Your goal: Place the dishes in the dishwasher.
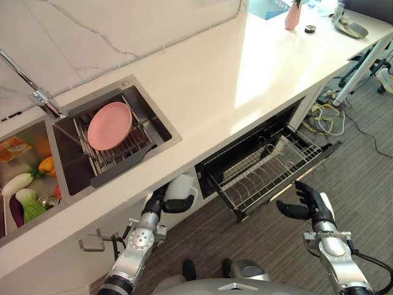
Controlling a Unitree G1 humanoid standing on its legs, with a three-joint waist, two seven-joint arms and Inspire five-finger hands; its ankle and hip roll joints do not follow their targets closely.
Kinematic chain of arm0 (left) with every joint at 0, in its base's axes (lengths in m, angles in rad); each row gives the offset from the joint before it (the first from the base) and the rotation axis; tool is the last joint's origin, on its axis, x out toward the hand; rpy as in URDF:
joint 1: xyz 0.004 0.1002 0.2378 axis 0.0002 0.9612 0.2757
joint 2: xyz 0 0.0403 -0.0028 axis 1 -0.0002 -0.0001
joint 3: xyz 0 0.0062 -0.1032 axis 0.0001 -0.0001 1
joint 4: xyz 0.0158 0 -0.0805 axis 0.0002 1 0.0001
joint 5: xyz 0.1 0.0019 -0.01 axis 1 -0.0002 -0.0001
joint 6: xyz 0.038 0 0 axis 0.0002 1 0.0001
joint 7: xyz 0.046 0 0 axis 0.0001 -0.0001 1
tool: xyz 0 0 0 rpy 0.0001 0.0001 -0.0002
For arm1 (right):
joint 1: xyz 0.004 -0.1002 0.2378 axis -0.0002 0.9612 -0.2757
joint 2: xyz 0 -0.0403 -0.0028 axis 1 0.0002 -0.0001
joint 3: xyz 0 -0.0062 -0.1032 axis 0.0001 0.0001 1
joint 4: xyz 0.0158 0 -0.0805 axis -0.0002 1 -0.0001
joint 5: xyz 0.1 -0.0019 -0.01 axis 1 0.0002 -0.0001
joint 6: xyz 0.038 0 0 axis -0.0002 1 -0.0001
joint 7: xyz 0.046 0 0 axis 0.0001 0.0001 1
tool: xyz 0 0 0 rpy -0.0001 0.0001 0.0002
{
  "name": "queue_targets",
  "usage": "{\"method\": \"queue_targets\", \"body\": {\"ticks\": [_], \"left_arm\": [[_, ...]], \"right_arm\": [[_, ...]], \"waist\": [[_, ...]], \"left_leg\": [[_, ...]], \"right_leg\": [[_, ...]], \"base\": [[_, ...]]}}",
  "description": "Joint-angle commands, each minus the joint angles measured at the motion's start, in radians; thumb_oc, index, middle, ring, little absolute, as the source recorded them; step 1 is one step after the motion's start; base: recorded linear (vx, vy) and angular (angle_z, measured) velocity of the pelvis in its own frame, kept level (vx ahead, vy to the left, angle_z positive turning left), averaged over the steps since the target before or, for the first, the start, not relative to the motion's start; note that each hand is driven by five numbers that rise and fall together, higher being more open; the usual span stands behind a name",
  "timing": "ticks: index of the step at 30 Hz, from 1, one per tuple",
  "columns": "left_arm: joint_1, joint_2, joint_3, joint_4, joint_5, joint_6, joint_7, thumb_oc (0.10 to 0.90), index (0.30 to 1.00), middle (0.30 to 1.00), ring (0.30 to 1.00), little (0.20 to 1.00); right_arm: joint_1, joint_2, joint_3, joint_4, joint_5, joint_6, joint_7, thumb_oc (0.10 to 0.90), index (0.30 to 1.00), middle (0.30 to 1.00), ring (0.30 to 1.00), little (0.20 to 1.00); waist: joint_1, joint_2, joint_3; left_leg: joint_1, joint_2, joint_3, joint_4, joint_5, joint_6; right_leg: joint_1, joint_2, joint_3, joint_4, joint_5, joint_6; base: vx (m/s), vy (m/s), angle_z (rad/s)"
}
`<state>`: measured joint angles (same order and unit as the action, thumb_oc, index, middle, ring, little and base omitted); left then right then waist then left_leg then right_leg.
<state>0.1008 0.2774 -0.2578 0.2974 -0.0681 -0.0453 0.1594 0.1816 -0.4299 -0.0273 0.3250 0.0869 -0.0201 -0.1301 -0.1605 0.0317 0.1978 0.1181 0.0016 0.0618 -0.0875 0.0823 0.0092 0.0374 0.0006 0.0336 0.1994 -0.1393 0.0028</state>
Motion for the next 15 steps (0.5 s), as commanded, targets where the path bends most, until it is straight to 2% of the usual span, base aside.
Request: {"method": "queue_targets", "body": {"ticks": [1, 8, 13, 14, 15], "left_arm": [[-0.140, 0.094, 0.175, -0.150, -0.004, -0.131, 0.078, 0.400, 0.300, 0.300, 0.300, 0.300], [-0.179, 0.109, 0.144, -0.179, -0.019, -0.145, 0.061, 0.400, 0.300, 0.300, 0.300, 0.300], [-0.224, 0.137, 0.114, -0.203, -0.028, -0.162, 0.041, 0.400, 0.300, 0.300, 0.300, 0.300], [-0.248, 0.158, 0.108, -0.221, -0.030, -0.173, 0.044, 0.400, 0.300, 0.300, 0.300, 0.300], [-0.275, 0.166, 0.094, -0.224, -0.037, -0.181, 0.045, 0.400, 0.300, 0.300, 0.300, 0.300]], "right_arm": [[-0.057, -0.031, -0.053, -0.099, -0.022, -0.114, -0.011, 0.800, 0.900, 0.900, 0.900, 0.900], [-0.053, -0.028, -0.091, -0.179, -0.007, -0.134, -0.015, 0.800, 0.900, 0.900, 0.900, 0.900], [-0.068, -0.022, -0.095, -0.233, 0.012, -0.151, -0.005, 0.800, 0.900, 0.900, 0.900, 0.900], [-0.095, -0.016, -0.083, -0.263, 0.037, -0.164, 0.006, 0.800, 0.900, 0.900, 0.900, 0.900], [-0.107, -0.008, -0.074, -0.293, 0.060, -0.175, 0.016, 0.800, 0.900, 0.900, 0.900, 0.900]], "waist": [[0.037, -0.024, -0.087], [0.014, -0.037, -0.080], [-0.004, -0.058, -0.065], [-0.006, -0.068, -0.056], [-0.015, -0.068, -0.048]], "left_leg": [[0.015, -0.027, 0.030, 0.102, -0.221, -0.013], [0.012, -0.038, 0.053, 0.118, -0.234, 0.004], [-0.006, -0.041, 0.102, 0.108, -0.229, 0.010], [-0.019, -0.032, 0.153, 0.092, -0.219, 0.006], [-0.038, -0.020, 0.174, 0.080, -0.203, 0.004]], "right_leg": [[-0.040, -0.117, 0.074, -0.173, 0.144, 0.138], [-0.071, -0.116, 0.120, -0.158, 0.171, 0.165], [-0.134, -0.102, 0.156, -0.164, 0.241, 0.204], [-0.175, -0.101, 0.129, -0.193, 0.296, 0.233], [-0.202, -0.097, 0.094, -0.204, 0.297, 0.246]], "base": [[0.01, 0.066, -0.35], [-0.02, 0.086, -0.17], [-0.10, 0.058, -0.34], [-0.25, 0.058, -0.32], [-0.26, 0.063, -0.49]]}}
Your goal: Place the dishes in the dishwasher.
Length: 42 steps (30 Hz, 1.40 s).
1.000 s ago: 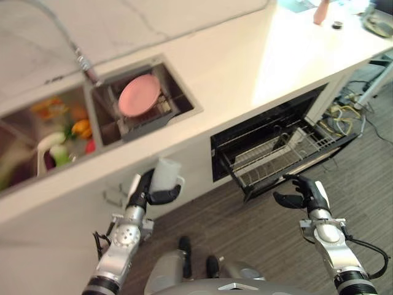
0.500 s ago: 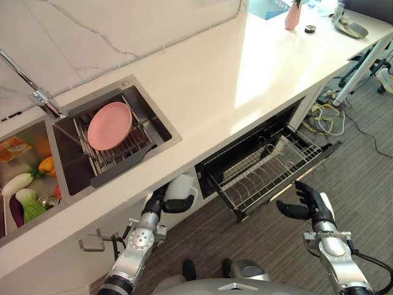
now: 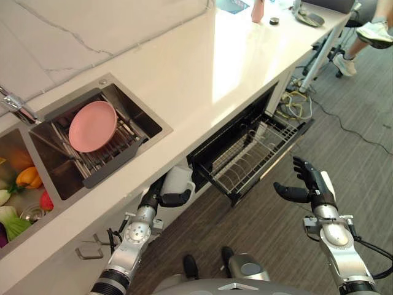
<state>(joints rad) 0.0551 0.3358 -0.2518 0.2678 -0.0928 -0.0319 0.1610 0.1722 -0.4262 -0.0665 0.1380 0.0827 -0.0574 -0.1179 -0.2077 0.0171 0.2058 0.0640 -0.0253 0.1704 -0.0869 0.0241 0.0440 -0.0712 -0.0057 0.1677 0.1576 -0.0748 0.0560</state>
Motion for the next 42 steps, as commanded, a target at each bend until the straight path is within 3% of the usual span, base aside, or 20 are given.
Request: {"method": "queue_targets", "body": {"ticks": [1, 3, 5, 7, 8, 9, 12, 13, 19, 25, 33, 42], "left_arm": [[-0.241, 0.110, 0.085, -0.200, -0.012, -0.200, 0.043, 0.400, 0.300, 0.300, 0.300, 0.300], [-0.255, 0.113, 0.080, -0.201, -0.010, -0.202, 0.043, 0.400, 0.300, 0.300, 0.300, 0.300], [-0.310, 0.107, 0.049, -0.197, -0.027, -0.211, 0.056, 0.400, 0.300, 0.300, 0.300, 0.300], [-0.336, 0.099, 0.038, -0.191, -0.042, -0.216, 0.063, 0.400, 0.300, 0.300, 0.300, 0.300], [-0.337, 0.099, 0.038, -0.190, -0.042, -0.216, 0.063, 0.400, 0.300, 0.300, 0.300, 0.300], [-0.350, 0.085, 0.025, -0.193, -0.050, -0.218, 0.059, 0.400, 0.300, 0.300, 0.300, 0.300], [-0.350, 0.079, 0.020, -0.199, -0.049, -0.217, 0.061, 0.400, 0.300, 0.300, 0.300, 0.300], [-0.345, 0.083, 0.023, -0.208, -0.048, -0.217, 0.059, 0.400, 0.300, 0.300, 0.300, 0.300], [-0.340, 0.071, 0.021, -0.208, -0.064, -0.223, 0.061, 0.400, 0.300, 0.300, 0.300, 0.300], [-0.346, 0.039, 0.008, -0.195, -0.072, -0.223, 0.089, 0.400, 0.300, 0.300, 0.300, 0.300], [-0.387, 0.003, -0.037, -0.133, -0.044, -0.229, 0.160, 0.400, 0.300, 0.300, 0.300, 0.300], [-0.457, -0.008, -0.076, -0.069, 0.021, -0.236, 0.238, 0.400, 0.300, 0.300, 0.300, 0.300]], "right_arm": [[-0.104, -0.006, -0.029, -0.129, 0.076, -0.144, 0.009, 0.800, 0.900, 0.900, 0.900, 0.900], [-0.109, -0.004, -0.027, -0.145, 0.087, -0.150, 0.014, 0.800, 0.900, 0.900, 0.900, 0.900], [-0.144, 0.009, 0.005, -0.180, 0.165, -0.169, 0.027, 0.800, 0.900, 0.900, 0.900, 0.900], [-0.166, 0.014, 0.032, -0.195, 0.228, -0.174, 0.045, 0.800, 0.900, 0.900, 0.900, 0.900], [-0.167, 0.014, 0.032, -0.195, 0.229, -0.174, 0.046, 0.800, 0.900, 0.900, 0.900, 0.900], [-0.164, 0.021, 0.035, -0.216, 0.267, -0.170, 0.064, 0.800, 0.900, 0.900, 0.900, 0.900], [-0.162, 0.022, 0.035, -0.219, 0.277, -0.166, 0.069, 0.800, 0.900, 0.900, 0.900, 0.900], [-0.161, 0.034, 0.049, -0.216, 0.315, -0.167, 0.081, 0.800, 0.900, 0.900, 0.900, 0.900], [-0.168, 0.045, 0.072, -0.219, 0.370, -0.161, 0.096, 0.800, 0.900, 0.900, 0.900, 0.900], [-0.174, 0.068, 0.110, -0.258, 0.453, -0.166, 0.111, 0.800, 0.900, 0.900, 0.900, 0.900], [-0.241, 0.100, 0.180, -0.301, 0.580, -0.194, 0.108, 0.800, 0.900, 0.900, 0.900, 0.900], [-0.318, 0.083, 0.253, -0.377, 0.660, -0.215, 0.138, 0.800, 0.900, 0.900, 0.900, 0.900]], "waist": [[0.030, -0.049, -0.056], [0.031, -0.049, -0.058], [0.035, -0.035, -0.050], [0.054, -0.033, -0.063], [0.055, -0.035, -0.063], [0.075, -0.039, -0.089], [0.079, -0.041, -0.101], [0.092, -0.049, -0.120], [0.102, -0.051, -0.131], [0.101, -0.046, -0.137], [0.106, -0.040, -0.149], [0.103, -0.032, -0.166]], "left_leg": [[0.005, 0.011, 0.071, 0.072, -0.136, -0.029], [-0.005, 0.014, 0.079, 0.066, -0.128, -0.029], [-0.025, 0.029, 0.089, 0.072, -0.119, -0.026], [-0.044, 0.038, 0.100, 0.075, -0.114, -0.025], [-0.047, 0.038, 0.102, 0.076, -0.111, -0.026], [-0.051, 0.028, 0.094, 0.082, -0.118, -0.027], [-0.047, 0.027, 0.097, 0.075, -0.114, -0.029], [-0.044, 0.024, 0.109, 0.080, -0.118, -0.033], [-0.008, 0.031, 0.092, 0.055, -0.111, -0.049], [0.031, 0.049, 0.050, 0.028, -0.090, -0.070], [0.052, 0.057, 0.039, 0.011, -0.077, -0.083], [0.065, 0.063, 0.039, 0.005, -0.073, -0.091]], "right_leg": [[-0.097, -0.094, -0.051, -0.168, 0.221, 0.192], [-0.097, -0.099, -0.054, -0.170, 0.212, 0.184], [-0.067, -0.117, -0.059, -0.121, 0.163, 0.157], [0.002, -0.158, -0.064, -0.098, 0.133, 0.143], [0.000, -0.158, -0.063, -0.100, 0.137, 0.143], [0.067, -0.192, -0.061, -0.115, 0.136, 0.148], [0.047, -0.190, -0.053, -0.120, 0.157, 0.152], [0.063, -0.197, -0.082, -0.165, 0.161, 0.167], [0.086, -0.171, -0.113, -0.194, 0.125, 0.156], [0.145, -0.140, -0.163, -0.219, 0.079, 0.119], [0.177, -0.128, -0.186, -0.233, 0.063, 0.105], [0.186, -0.120, -0.189, -0.232, 0.057, 0.098]], "base": [[-0.17, 0.033, -1.15], [-0.13, 0.015, -1.19], [-0.17, -0.002, -0.20], [-0.13, -0.058, -0.26], [-0.04, -0.079, -0.42], [0.01, -0.081, -0.33], [0.02, -0.066, -0.01], [0.04, -0.127, 0.02], [0.04, -0.117, -0.02], [0.02, -0.096, 0.34], [0.01, -0.051, 0.14], [0.00, -0.015, 0.01]]}}
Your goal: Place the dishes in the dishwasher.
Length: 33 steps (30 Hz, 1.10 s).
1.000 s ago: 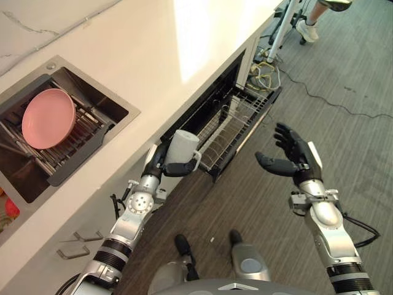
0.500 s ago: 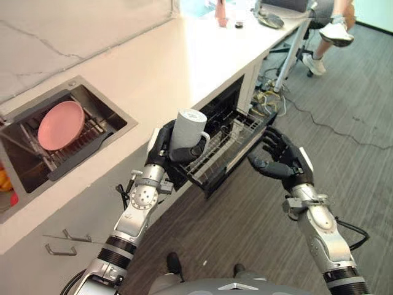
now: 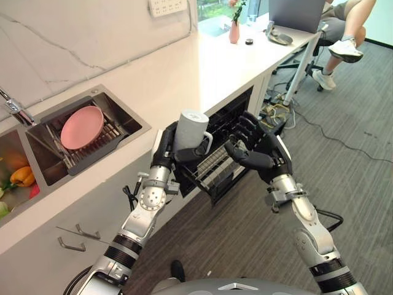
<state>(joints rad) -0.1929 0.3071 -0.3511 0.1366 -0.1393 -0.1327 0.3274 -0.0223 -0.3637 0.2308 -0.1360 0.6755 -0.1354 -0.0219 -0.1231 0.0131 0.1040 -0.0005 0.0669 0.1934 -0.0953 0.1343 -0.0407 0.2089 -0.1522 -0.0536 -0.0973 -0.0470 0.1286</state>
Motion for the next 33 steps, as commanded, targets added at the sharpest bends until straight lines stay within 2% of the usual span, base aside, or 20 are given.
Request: {"method": "queue_targets", "body": {"ticks": [1, 9, 13, 19, 33], "left_arm": [[-0.214, 0.018, 0.020, 0.070, 0.072, -0.134, 0.077, 0.400, 0.300, 0.300, 0.300, 0.300], [-0.210, 0.021, 0.002, 0.057, 0.092, -0.136, 0.082, 0.400, 0.300, 0.300, 0.300, 0.300], [-0.222, 0.016, -0.026, 0.041, 0.137, -0.120, 0.095, 0.400, 0.300, 0.300, 0.300, 0.300], [-0.243, 0.010, -0.059, 0.049, 0.170, -0.110, 0.102, 0.400, 0.300, 0.300, 0.300, 0.300], [-0.283, -0.005, -0.134, 0.045, 0.194, -0.093, 0.076, 0.400, 0.300, 0.300, 0.300, 0.300]], "right_arm": [[-0.126, 0.019, -0.039, -0.108, 0.075, -0.136, 0.049, 0.800, 0.900, 0.900, 0.900, 0.900], [-0.148, 0.008, -0.019, -0.086, 0.070, -0.136, 0.031, 0.800, 0.900, 0.900, 0.900, 0.900], [-0.186, 0.003, -0.002, -0.037, 0.028, -0.117, -0.018, 0.800, 0.900, 0.900, 0.900, 0.900], [-0.212, 0.013, 0.027, 0.006, 0.040, -0.101, -0.041, 0.800, 0.900, 0.900, 0.900, 0.900], [-0.292, 0.029, 0.118, 0.044, 0.285, -0.086, -0.018, 0.800, 0.900, 0.900, 0.900, 0.900]], "waist": [[0.018, -0.028, -0.066], [0.021, -0.026, -0.072], [0.027, -0.025, -0.077], [0.031, -0.026, -0.077], [0.042, -0.030, -0.073]], "left_leg": [[0.131, -0.029, 0.016, 0.013, -0.183, -0.007], [0.136, -0.028, 0.014, 0.013, -0.184, -0.008], [0.136, -0.028, 0.010, 0.012, -0.185, -0.008], [0.134, -0.031, 0.006, 0.011, -0.184, -0.008], [0.123, -0.035, -0.003, 0.008, -0.180, -0.011]], "right_leg": [[-0.093, 0.027, 0.032, 0.023, 0.028, 0.024], [-0.087, 0.028, 0.029, 0.024, 0.026, 0.024], [-0.084, 0.028, 0.024, 0.023, 0.024, 0.023], [-0.085, 0.027, 0.021, 0.024, 0.024, 0.024], [-0.094, 0.021, 0.014, 0.025, 0.030, 0.027]], "base": [[0.00, 0.000, 0.00], [0.00, 0.000, 0.00], [0.00, 0.000, 0.00], [0.00, 0.000, 0.00], [0.00, 0.005, 0.02]]}}
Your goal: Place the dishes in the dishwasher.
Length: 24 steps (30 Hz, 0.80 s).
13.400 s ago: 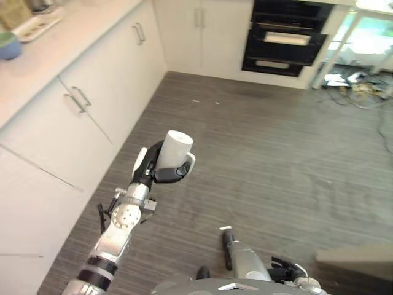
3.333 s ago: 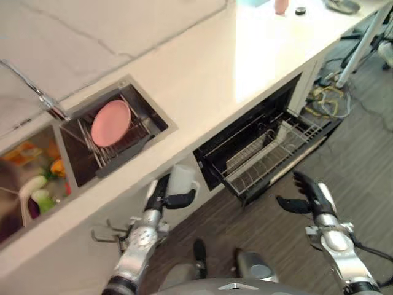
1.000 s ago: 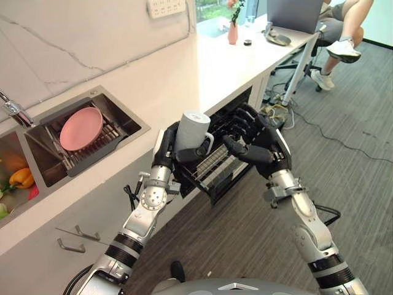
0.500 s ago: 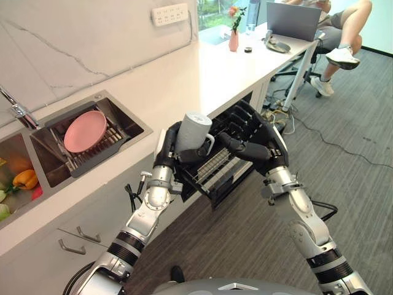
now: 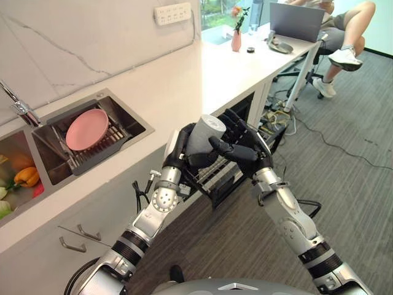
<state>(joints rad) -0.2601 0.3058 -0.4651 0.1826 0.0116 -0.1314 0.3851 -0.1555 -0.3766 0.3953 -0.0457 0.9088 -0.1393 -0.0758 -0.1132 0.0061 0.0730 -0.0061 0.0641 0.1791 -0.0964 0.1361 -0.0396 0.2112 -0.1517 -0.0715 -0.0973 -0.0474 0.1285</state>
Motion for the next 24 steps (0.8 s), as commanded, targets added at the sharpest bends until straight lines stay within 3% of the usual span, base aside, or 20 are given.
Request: {"method": "queue_targets", "body": {"ticks": [1, 6, 16, 22, 24], "left_arm": [[-0.216, -0.004, -0.020, -0.001, 0.043, -0.094, 0.019, 0.400, 0.300, 0.300, 0.300, 0.300], [-0.204, -0.017, -0.042, -0.009, 0.033, -0.094, 0.008, 0.400, 0.300, 0.300, 0.300, 0.300], [-0.199, -0.012, -0.075, -0.028, 0.061, -0.091, 0.001, 0.400, 0.300, 0.300, 0.300, 0.300], [-0.203, 0.008, -0.068, -0.027, 0.079, -0.083, 0.001, 0.400, 0.300, 0.300, 0.300, 0.300], [-0.214, 0.027, -0.073, -0.019, 0.100, -0.075, -0.003, 0.400, 0.300, 0.300, 0.300, 0.300]], "right_arm": [[-0.159, 0.042, -0.047, -0.047, 0.051, -0.082, 0.036, 0.800, 0.900, 0.900, 0.900, 0.900], [-0.201, 0.065, -0.026, -0.039, 0.136, -0.089, 0.044, 0.800, 0.900, 0.900, 0.900, 0.900], [-0.244, 0.074, -0.012, -0.005, 0.182, -0.102, 0.028, 0.800, 0.900, 0.900, 0.900, 0.900], [-0.219, 0.007, 0.005, -0.013, 0.149, -0.054, 0.014, 0.800, 0.900, 0.900, 0.900, 0.900], [-0.240, -0.081, 0.035, -0.007, 0.122, -0.010, 0.022, 0.800, 0.900, 0.900, 0.900, 0.900]], "waist": [[0.032, -0.023, -0.042], [0.044, -0.026, -0.041], [0.053, -0.030, -0.041], [0.049, -0.033, -0.041], [0.047, -0.036, -0.042]], "left_leg": [[0.129, -0.032, 0.011, 0.009, -0.181, -0.012], [0.122, -0.034, 0.005, 0.009, -0.180, -0.012], [0.118, -0.037, -0.002, 0.009, -0.180, -0.013], [0.118, -0.036, -0.002, 0.009, -0.182, -0.015], [0.117, -0.035, -0.001, 0.009, -0.182, -0.017]], "right_leg": [[-0.096, 0.021, 0.032, 0.025, 0.030, 0.027], [-0.099, 0.019, 0.029, 0.026, 0.031, 0.026], [-0.099, 0.019, 0.024, 0.021, 0.033, 0.024], [-0.097, 0.018, 0.020, 0.019, 0.034, 0.027], [-0.098, 0.018, 0.020, 0.018, 0.036, 0.027]], "base": [[0.00, 0.000, 0.00], [0.00, 0.000, 0.00], [0.00, 0.000, 0.00], [0.00, 0.000, 0.00], [0.00, 0.000, 0.00]]}}
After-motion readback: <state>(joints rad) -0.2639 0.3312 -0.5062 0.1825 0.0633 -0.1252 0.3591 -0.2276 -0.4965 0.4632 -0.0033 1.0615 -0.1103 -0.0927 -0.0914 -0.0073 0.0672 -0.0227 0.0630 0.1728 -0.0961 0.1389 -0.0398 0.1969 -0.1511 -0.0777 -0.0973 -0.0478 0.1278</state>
